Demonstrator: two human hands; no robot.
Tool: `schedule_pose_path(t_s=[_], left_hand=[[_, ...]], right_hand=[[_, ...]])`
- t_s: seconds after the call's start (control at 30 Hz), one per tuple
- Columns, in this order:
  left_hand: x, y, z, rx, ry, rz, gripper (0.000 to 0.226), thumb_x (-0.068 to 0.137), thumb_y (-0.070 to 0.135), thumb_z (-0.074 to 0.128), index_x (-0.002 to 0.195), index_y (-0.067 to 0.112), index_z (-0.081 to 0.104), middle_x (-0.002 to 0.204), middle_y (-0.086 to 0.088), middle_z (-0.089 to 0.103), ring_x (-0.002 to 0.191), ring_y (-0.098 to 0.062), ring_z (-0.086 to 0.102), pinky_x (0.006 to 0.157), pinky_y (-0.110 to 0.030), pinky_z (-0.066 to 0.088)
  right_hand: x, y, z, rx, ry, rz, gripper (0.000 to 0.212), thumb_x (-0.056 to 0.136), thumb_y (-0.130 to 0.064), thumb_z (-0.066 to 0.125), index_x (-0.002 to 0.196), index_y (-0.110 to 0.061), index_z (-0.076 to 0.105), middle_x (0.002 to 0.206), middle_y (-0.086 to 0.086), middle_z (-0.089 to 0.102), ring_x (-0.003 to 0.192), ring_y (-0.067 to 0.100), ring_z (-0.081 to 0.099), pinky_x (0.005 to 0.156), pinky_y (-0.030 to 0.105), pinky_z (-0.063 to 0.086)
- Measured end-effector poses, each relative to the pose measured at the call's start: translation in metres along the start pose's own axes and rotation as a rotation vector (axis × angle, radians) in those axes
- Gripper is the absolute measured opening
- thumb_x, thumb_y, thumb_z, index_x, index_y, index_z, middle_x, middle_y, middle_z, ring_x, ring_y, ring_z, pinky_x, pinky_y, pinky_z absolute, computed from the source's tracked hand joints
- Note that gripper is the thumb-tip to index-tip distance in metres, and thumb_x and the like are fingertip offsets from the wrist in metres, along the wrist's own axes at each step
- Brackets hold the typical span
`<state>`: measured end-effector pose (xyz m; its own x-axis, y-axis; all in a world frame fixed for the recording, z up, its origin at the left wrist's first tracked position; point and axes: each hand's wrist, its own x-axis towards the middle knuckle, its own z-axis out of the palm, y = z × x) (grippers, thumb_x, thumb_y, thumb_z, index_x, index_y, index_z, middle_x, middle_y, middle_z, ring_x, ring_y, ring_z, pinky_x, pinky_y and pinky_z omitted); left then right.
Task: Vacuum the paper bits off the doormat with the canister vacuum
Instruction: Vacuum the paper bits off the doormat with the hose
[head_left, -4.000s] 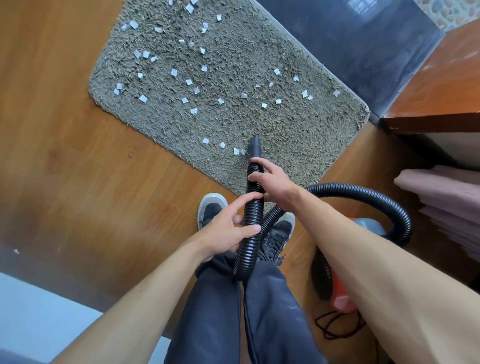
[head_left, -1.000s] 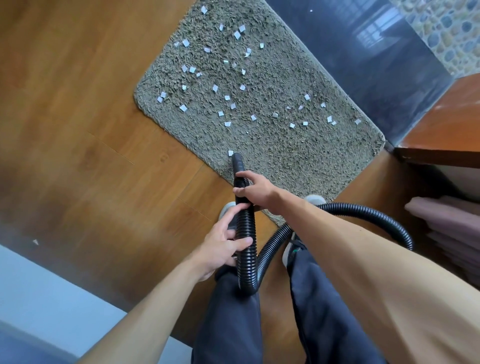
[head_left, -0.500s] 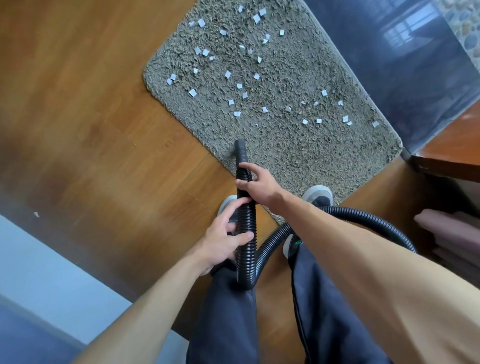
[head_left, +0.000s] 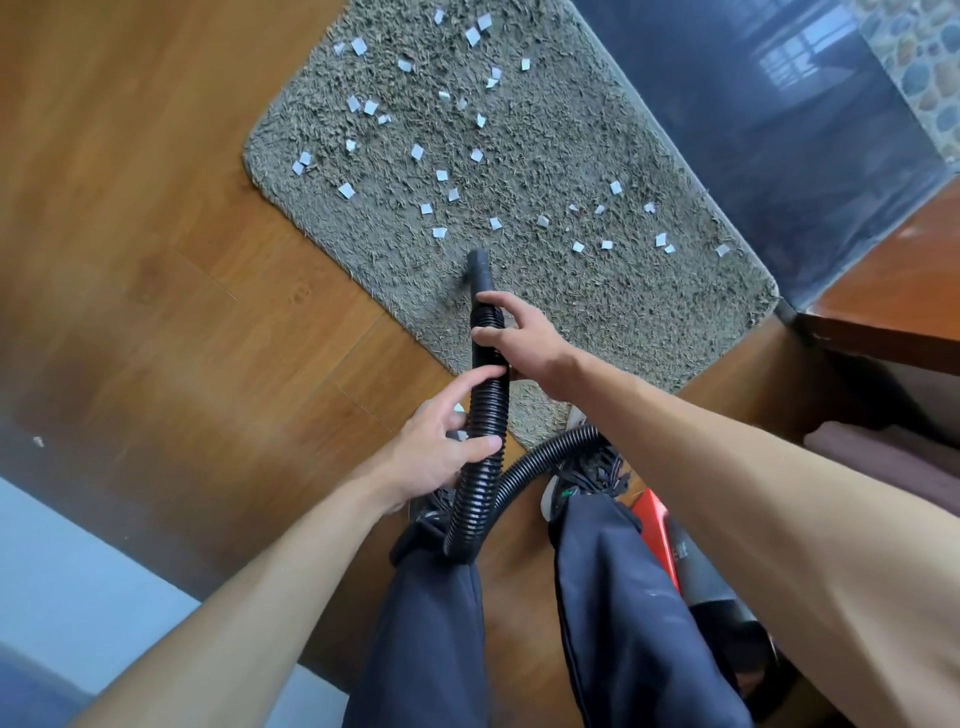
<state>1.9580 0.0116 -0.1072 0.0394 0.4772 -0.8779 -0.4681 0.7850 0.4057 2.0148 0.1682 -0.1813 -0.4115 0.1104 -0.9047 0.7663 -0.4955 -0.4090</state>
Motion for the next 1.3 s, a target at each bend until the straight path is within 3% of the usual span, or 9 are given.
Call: schedule_pose_path(t_s=[0.13,0.27,0.33,0.53,0.63,0.83,0.97,1.1,1.3], left_hand=[[0.006,0.007,-0.001,0.010,-0.006,0.017,0.067,0.095,0.003,0.059,0.135,0.055,0.044,0.106,-0.016,0.067,0.084,-0.025,0.067,0.069,-0.034,0.056],[0.014,0.017,-0.002,0.010,0.014,0.018,0.068,0.095,0.002,0.059,0.135,0.054,0.044,0.113,-0.020,0.065,0.095,-0.042,0.068,0.075,-0.045,0.061],[0.018,0.021,-0.001,0.017,0.013,0.013,0.068,0.096,0.002,0.058,0.136,0.054,0.043,0.116,-0.021,0.064,0.098,-0.042,0.068,0.073,-0.042,0.061],[0.018,0.030,0.007,0.026,-0.001,0.001,0.067,0.096,-0.002,0.056,0.141,0.045,0.041,0.111,-0.016,0.063,0.075,-0.014,0.069,0.060,-0.022,0.055],[0.013,0.029,0.010,0.012,-0.032,-0.016,0.067,0.095,-0.003,0.058,0.140,0.044,0.042,0.108,-0.016,0.064,0.076,-0.015,0.069,0.062,-0.025,0.056],[0.008,0.018,0.016,-0.030,-0.009,-0.038,0.065,0.092,0.001,0.064,0.132,0.049,0.047,0.097,-0.016,0.066,0.079,-0.026,0.065,0.071,-0.044,0.057],[0.005,0.015,0.014,-0.061,0.020,-0.039,0.064,0.093,0.001,0.062,0.130,0.051,0.047,0.094,-0.012,0.066,0.079,-0.024,0.064,0.068,-0.041,0.057],[0.010,0.019,0.008,-0.044,0.018,-0.042,0.066,0.094,0.001,0.061,0.134,0.050,0.045,0.105,-0.024,0.064,0.083,-0.023,0.065,0.065,-0.033,0.056],[0.020,0.034,0.018,-0.006,-0.022,-0.015,0.066,0.094,-0.001,0.060,0.136,0.049,0.045,0.109,-0.014,0.064,0.080,-0.016,0.068,0.063,-0.027,0.056]], right_hand=[[0.000,-0.008,-0.010,0.024,0.015,-0.021,0.050,0.093,-0.006,0.059,0.139,-0.024,0.045,0.119,0.014,0.060,0.081,0.017,0.065,0.052,0.027,0.053],[0.006,-0.018,-0.014,0.051,0.021,-0.017,0.052,0.094,-0.006,0.058,0.139,-0.026,0.044,0.122,0.015,0.060,0.085,0.019,0.065,0.055,0.029,0.053],[0.008,-0.021,-0.016,0.048,0.020,-0.011,0.051,0.094,-0.005,0.057,0.139,-0.026,0.045,0.122,0.014,0.060,0.083,0.018,0.064,0.052,0.027,0.051],[0.007,-0.017,-0.021,0.066,0.040,-0.014,0.051,0.093,-0.007,0.058,0.139,-0.027,0.046,0.116,0.010,0.061,0.081,0.016,0.064,0.051,0.025,0.051],[0.002,-0.009,-0.022,0.072,0.034,0.007,0.051,0.093,-0.007,0.058,0.139,-0.027,0.047,0.113,0.010,0.062,0.083,0.017,0.064,0.058,0.028,0.053],[-0.001,-0.002,-0.015,0.052,-0.020,0.048,0.051,0.093,-0.007,0.057,0.139,-0.027,0.049,0.109,0.010,0.062,0.084,0.020,0.064,0.066,0.034,0.056],[0.002,-0.008,-0.008,0.034,-0.049,0.046,0.053,0.092,-0.006,0.057,0.140,-0.027,0.048,0.112,0.010,0.062,0.083,0.019,0.064,0.062,0.031,0.055],[0.004,-0.012,-0.007,0.063,0.004,0.023,0.052,0.092,-0.004,0.057,0.139,-0.025,0.049,0.109,0.008,0.061,0.076,0.013,0.062,0.052,0.022,0.051],[-0.001,-0.011,-0.030,0.103,0.061,0.005,0.051,0.093,-0.006,0.056,0.139,-0.027,0.048,0.116,0.012,0.061,0.083,0.017,0.063,0.058,0.027,0.052]])
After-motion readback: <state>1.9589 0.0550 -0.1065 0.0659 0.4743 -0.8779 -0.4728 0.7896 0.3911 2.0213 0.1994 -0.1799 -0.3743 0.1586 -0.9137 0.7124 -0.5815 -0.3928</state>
